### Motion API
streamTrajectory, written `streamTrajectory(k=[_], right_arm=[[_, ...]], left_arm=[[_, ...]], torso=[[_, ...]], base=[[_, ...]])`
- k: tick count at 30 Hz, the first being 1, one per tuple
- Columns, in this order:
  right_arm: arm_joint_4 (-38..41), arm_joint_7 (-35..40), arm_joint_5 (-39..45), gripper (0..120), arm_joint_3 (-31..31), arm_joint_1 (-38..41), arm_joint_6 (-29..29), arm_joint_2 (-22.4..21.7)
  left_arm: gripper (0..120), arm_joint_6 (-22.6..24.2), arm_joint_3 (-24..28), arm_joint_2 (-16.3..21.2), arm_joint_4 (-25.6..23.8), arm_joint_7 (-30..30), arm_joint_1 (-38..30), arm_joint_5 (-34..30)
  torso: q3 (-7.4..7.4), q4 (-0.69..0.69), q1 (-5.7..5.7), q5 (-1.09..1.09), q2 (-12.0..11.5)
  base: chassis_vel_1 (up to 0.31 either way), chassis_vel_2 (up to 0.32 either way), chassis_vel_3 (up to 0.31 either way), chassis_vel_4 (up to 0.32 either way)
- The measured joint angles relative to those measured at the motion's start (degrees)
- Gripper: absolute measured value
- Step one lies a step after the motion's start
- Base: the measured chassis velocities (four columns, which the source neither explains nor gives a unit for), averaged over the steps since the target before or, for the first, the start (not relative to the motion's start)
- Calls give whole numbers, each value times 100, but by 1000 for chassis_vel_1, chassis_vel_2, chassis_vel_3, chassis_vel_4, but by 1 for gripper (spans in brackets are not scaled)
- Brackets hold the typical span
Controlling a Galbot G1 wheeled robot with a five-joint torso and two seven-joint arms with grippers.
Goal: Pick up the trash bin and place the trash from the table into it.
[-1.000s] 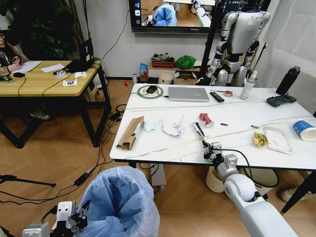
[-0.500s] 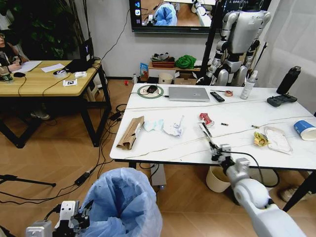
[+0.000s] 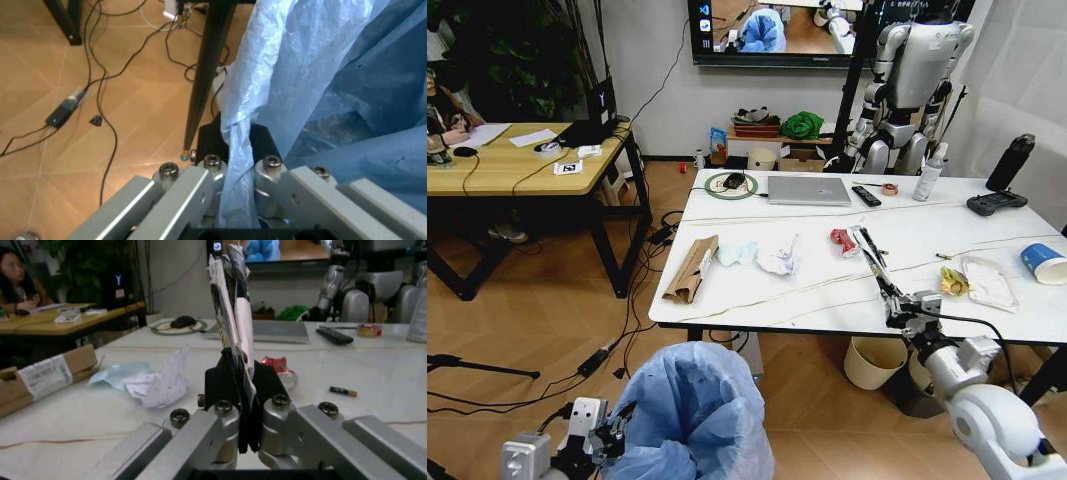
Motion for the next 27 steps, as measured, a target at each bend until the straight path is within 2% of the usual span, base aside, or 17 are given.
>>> streamTrajectory(k=[7, 11, 15, 19, 23, 25, 27], right_arm=[[262, -173, -163, 0, 53, -529, 721, 23], [306, -319, -173, 0, 59, -667, 1067, 68], [319, -560, -113, 0, 67, -745, 1339, -12], [300, -784, -15, 0, 88, -794, 1543, -127], [360, -1040, 615, 0, -94, -712, 1707, -674], [382, -1054, 722, 0, -148, -641, 1705, -779], [454, -1114, 1157, 0, -302, -440, 1645, -1195]], left_arm=[[0, 63, 255, 519, 0, -55, -333, -203], [0, 69, 528, 963, 16, -46, -636, -346], [0, 91, 749, 1207, 91, -42, -948, -472], [0, 113, 892, 1270, 131, -42, -1179, -551], [0, 175, 1147, 1346, 190, -73, -1527, -658], [0, 177, 1163, 1350, 211, -79, -1558, -658], [0, 190, 1181, 1309, 234, -83, -1607, -672]], torso=[[0, 0, 0, 0, 0], [0, -1, 0, 1, 0], [0, -1, 0, 0, 0], [0, -1, 0, 0, 0], [0, -2, 0, 1, 0], [0, -2, 0, 1, 0], [0, 0, 0, 1, 0]], base=[[0, 0, 0, 0], [0, 0, 0, 0], [0, 0, 0, 0], [0, 0, 0, 0], [0, 0, 0, 0], [0, 0, 0, 0], [0, 0, 0, 0]])
